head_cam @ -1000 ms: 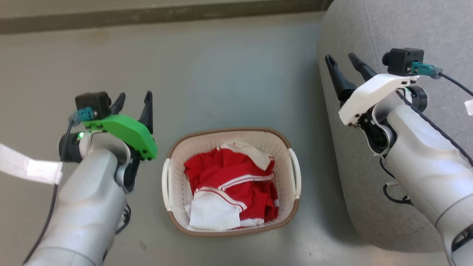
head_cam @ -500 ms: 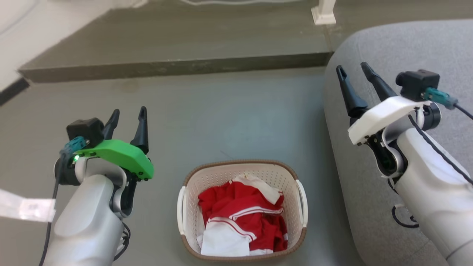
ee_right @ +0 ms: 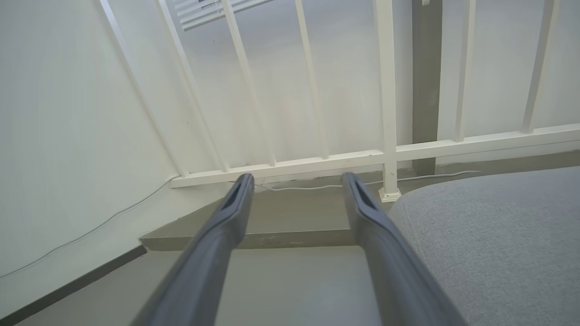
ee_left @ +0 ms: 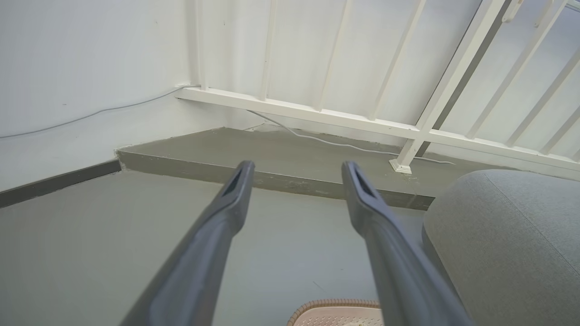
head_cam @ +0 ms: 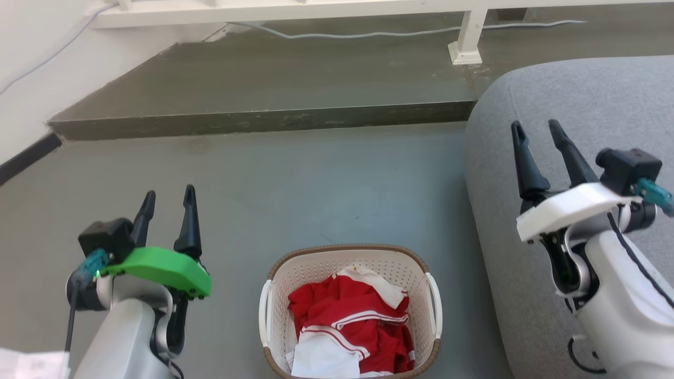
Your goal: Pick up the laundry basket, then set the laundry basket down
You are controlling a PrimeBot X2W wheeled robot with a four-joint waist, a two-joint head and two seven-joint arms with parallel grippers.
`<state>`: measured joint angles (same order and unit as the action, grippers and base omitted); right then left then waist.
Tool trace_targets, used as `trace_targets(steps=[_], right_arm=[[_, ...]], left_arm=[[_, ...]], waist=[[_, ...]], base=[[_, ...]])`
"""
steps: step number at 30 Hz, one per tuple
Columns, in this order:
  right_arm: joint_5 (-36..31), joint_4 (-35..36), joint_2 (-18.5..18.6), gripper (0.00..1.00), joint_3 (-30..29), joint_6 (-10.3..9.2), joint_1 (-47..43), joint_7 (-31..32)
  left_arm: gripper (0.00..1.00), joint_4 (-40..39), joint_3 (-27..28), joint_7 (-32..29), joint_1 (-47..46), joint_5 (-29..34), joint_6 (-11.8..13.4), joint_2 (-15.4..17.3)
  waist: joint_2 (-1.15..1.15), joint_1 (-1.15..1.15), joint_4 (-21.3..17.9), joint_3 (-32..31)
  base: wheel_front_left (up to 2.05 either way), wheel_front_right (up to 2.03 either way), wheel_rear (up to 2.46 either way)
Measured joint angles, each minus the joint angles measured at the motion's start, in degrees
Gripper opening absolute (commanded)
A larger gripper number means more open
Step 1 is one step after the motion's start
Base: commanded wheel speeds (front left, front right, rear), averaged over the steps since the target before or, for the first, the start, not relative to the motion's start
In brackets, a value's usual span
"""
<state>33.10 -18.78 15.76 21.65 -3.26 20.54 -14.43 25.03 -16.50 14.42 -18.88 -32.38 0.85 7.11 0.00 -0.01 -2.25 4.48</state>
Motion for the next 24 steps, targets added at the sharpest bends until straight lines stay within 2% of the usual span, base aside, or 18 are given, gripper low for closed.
trace_targets(steps=[13,24], right_arm=[[-5.09,6.15,-1.86,1.0,-4.8,-0.27,-9.29,0.0],[-8.0,8.84,-3.3,1.0,-6.64,1.25,-12.32,0.0]], left_arm=[[1.0,-7.04,3.8,0.01,7.72,5.0,0.25,-1.2],[1.0,-9.44,5.24,0.0,10.77,6.87,-0.18,-2.29]], waist=[[0.0,0.0,-0.04,-1.04],[0.0,0.0,0.28,-1.12]], base=[[0.0,0.0,0.0],[0.0,0.0,0.0]])
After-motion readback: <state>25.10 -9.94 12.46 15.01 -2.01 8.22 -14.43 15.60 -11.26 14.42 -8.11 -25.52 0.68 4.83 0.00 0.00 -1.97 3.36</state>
